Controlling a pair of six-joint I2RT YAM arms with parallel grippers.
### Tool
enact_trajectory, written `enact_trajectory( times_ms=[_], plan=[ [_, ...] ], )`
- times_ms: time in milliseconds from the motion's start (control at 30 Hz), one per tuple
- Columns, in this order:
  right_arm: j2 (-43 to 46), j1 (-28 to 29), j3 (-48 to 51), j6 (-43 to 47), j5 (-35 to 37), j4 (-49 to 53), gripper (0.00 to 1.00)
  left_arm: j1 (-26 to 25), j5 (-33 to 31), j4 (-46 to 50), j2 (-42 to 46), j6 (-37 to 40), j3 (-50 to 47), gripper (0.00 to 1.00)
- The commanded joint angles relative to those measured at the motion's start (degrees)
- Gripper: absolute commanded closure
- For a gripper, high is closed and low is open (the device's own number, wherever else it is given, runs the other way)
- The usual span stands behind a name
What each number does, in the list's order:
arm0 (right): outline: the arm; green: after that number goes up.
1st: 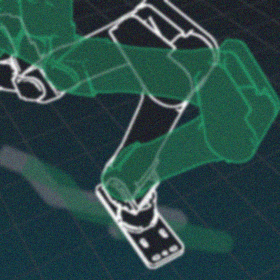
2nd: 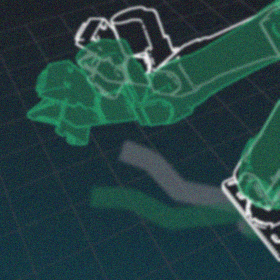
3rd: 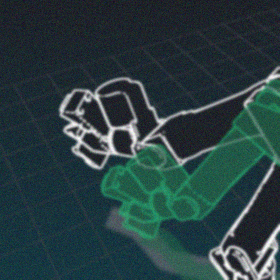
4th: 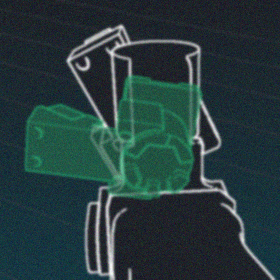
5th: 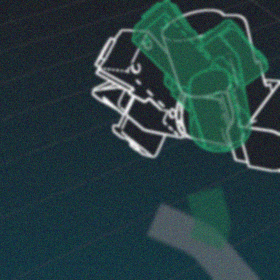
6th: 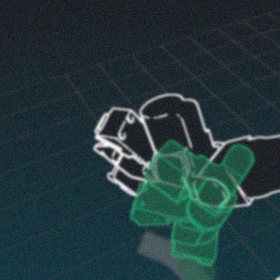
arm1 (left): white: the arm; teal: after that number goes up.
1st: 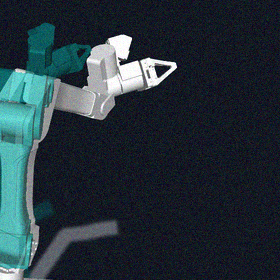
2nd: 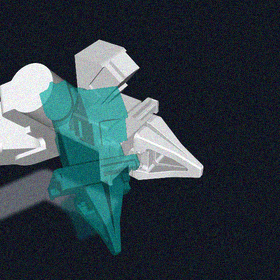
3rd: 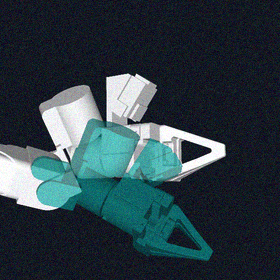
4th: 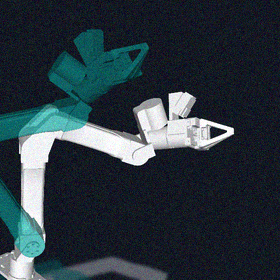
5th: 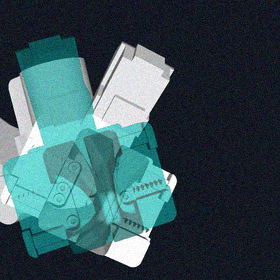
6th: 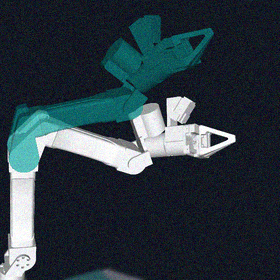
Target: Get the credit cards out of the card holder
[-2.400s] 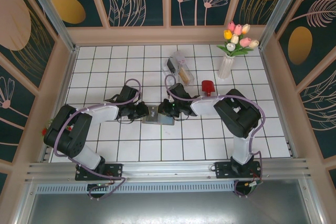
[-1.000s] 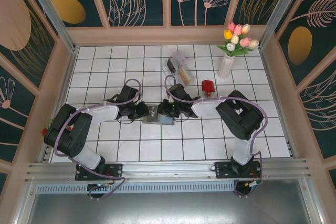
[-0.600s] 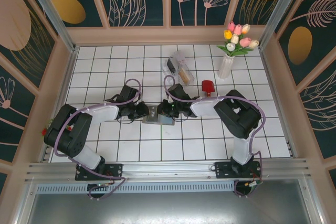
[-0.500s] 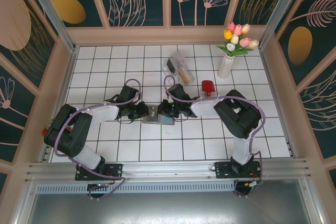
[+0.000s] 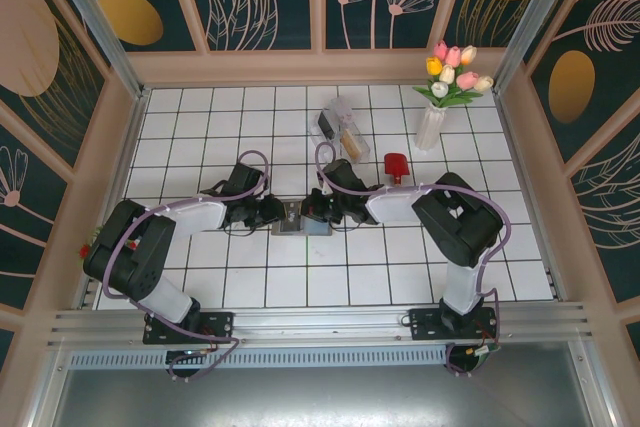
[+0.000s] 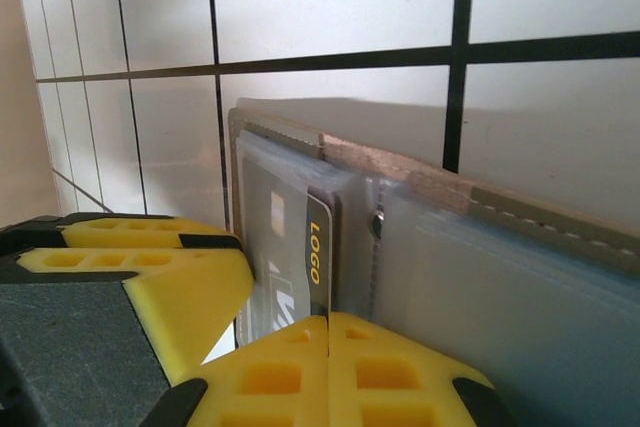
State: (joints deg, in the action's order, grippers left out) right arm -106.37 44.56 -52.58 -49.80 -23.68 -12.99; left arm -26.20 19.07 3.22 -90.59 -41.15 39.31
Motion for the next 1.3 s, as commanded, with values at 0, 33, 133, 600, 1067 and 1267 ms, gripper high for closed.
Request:
enact_trajectory(
  times_ms=[0,33,133,600,1067,1267],
  plan=[
    [1.24,-0.44,0.94,1.21,0.07,3.82,0.94,-0.3,-2.72,6.05,-0.64,-0.08,-2.12,0.77],
    [1.13,-0.56,0.85,1.35,0.5,4.62,0.94,-0.26,-2.72,6.06,-0.64,-0.13,-2.04,0.77],
    [1.06,-0.52,0.49,2.31,2.31,7.09,0.94,-0.26,-2.68,6.18,-0.8,-0.01,-1.93,0.78],
    [1.92,-0.61,-0.73,3.92,4.98,9.55,0.91,-0.23,-1.52,8.51,2.52,1.41,2.23,0.79],
    [2.11,-0.54,-0.02,3.26,2.53,6.29,0.8,-0.42,5.59,2.36,4.42,-0.52,2.76,0.85],
    [2.1,-0.61,0.68,2.69,1.81,4.33,0.73,-0.41,4.57,2.4,1.11,-0.19,3.31,0.87]
  ],
)
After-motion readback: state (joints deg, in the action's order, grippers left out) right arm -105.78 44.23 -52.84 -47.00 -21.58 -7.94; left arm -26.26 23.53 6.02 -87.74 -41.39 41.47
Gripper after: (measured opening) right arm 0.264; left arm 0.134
